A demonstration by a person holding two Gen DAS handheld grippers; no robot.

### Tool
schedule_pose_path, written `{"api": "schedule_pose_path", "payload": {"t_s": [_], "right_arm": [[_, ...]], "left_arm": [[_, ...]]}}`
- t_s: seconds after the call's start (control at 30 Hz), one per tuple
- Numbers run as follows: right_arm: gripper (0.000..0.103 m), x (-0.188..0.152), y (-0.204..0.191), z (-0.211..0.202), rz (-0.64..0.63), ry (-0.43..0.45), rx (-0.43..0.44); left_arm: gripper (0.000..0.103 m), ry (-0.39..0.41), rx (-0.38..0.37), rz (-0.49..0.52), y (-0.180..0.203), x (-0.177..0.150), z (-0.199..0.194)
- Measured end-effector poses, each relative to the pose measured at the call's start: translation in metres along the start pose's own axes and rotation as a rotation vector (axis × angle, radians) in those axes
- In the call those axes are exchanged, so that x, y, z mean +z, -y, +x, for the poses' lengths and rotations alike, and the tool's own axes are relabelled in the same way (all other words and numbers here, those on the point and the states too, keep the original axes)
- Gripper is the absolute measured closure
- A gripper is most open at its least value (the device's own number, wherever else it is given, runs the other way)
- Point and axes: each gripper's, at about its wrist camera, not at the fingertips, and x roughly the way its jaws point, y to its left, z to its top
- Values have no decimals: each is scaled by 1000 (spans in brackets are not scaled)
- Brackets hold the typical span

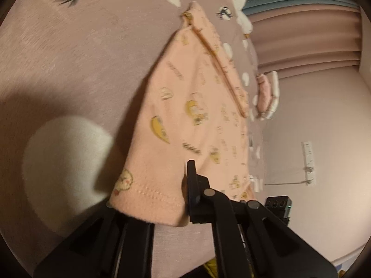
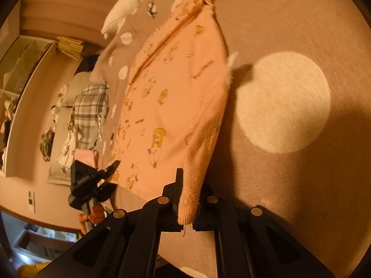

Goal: Fold small clothes
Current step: 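Lift the hem with both grippers and fold it toward the collar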

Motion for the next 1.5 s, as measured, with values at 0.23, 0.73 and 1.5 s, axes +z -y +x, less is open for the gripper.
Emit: {"api": "schedule_pose_path", "payload": {"t_s": [0.23,0.73,1.5], "right_arm": [[96,21,-28,-13,-102,94,88],[96,80,-73,-37,-240,280,135],[96,251,-64,-5,-158,400,41]], "left_arm": [[99,44,-127,46,32,18,-6],[100,127,-202,139,95,76,-3],[100,207,-103,179,147,252,87]]}}
